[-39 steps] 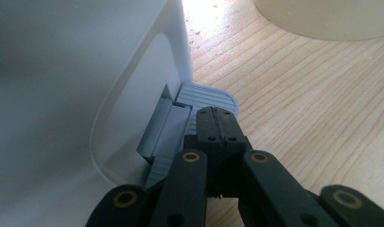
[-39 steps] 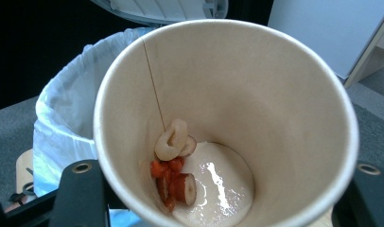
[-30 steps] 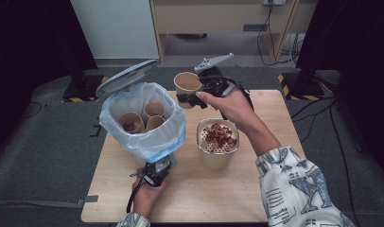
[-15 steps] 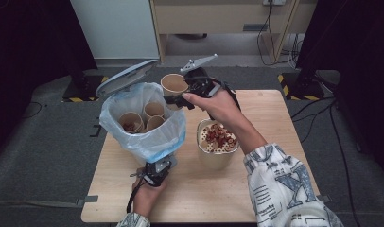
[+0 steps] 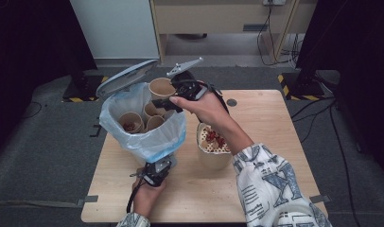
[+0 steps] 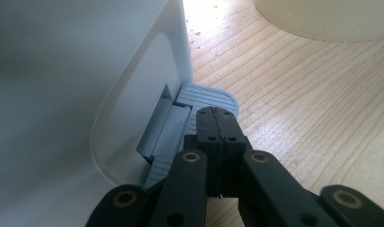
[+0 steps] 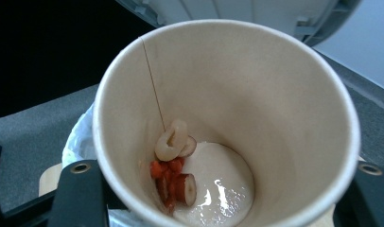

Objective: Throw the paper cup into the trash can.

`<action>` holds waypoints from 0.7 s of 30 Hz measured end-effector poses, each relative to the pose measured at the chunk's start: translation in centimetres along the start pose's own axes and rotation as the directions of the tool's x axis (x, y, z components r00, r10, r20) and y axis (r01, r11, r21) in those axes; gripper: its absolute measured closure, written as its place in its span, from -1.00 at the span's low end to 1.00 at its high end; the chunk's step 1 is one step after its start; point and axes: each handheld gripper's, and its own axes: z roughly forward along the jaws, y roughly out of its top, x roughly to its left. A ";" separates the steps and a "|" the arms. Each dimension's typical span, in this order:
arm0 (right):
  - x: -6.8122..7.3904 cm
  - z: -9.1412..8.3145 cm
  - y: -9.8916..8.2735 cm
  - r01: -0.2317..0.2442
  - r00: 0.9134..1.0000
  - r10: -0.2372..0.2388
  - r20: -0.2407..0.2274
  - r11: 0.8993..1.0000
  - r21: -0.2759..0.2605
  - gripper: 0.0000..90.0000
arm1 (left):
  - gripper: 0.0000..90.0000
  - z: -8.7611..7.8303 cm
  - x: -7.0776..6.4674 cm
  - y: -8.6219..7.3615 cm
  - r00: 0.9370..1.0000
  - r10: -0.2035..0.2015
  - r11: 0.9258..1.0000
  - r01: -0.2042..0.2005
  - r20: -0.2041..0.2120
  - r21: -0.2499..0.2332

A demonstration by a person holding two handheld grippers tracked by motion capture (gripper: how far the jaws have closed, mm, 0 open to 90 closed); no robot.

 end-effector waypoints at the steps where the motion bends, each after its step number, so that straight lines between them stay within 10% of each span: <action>1: 0.1 0.2 0.0 -0.002 1.000 0.002 -0.001 1.000 0.002 -0.29 | 0.98 0.0 0.0 0.0 1.000 -0.001 1.000 0.001 0.000 0.000; 21: 1.3 3.6 -0.3 -0.009 0.999 0.010 -0.039 0.999 0.036 -0.30 | 0.98 0.0 0.0 0.0 1.000 0.000 1.000 0.000 0.004 -0.003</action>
